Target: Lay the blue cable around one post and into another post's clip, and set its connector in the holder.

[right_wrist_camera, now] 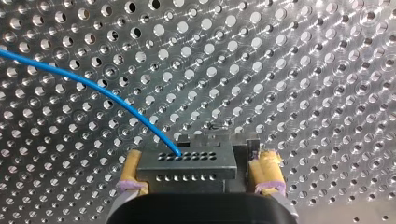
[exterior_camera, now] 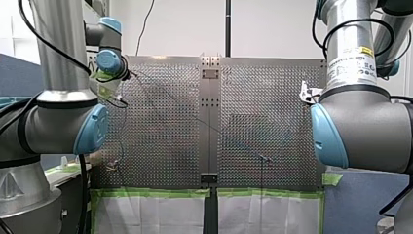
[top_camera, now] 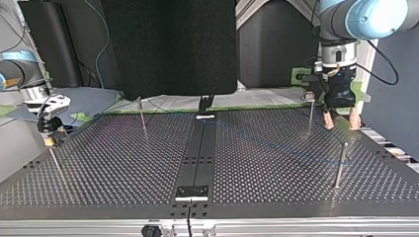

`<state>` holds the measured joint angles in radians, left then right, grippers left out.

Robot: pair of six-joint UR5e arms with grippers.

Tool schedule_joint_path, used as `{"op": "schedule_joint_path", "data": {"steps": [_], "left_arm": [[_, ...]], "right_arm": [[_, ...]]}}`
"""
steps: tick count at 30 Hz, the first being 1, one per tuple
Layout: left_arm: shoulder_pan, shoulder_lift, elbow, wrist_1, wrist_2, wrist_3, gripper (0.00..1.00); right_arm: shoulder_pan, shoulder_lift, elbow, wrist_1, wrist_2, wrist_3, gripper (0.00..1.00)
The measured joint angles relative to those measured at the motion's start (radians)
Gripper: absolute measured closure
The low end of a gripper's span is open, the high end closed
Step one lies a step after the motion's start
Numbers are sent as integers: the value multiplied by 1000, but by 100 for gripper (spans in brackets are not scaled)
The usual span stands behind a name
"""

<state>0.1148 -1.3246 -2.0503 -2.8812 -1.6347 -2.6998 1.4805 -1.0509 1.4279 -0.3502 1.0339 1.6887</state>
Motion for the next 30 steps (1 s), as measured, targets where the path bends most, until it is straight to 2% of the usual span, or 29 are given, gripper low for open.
{"op": "schedule_joint_path", "data": {"steps": [5, 8, 20, 30], "left_arm": [[-42, 43, -43, 8, 1, 44, 0], [-70, 41, -71, 32, -5, 71, 0], [-176, -53, -171, 137, -99, 177, 0], [-259, -136, -153, 220, -182, 260, 0]], "right_arm": [[0, 0, 0, 0, 0, 0, 0], [0, 0, 0, 0, 0, 0, 0], [0, 0, 0, 0, 0, 0, 0], [0, 0, 0, 0, 0, 0, 0]]}}
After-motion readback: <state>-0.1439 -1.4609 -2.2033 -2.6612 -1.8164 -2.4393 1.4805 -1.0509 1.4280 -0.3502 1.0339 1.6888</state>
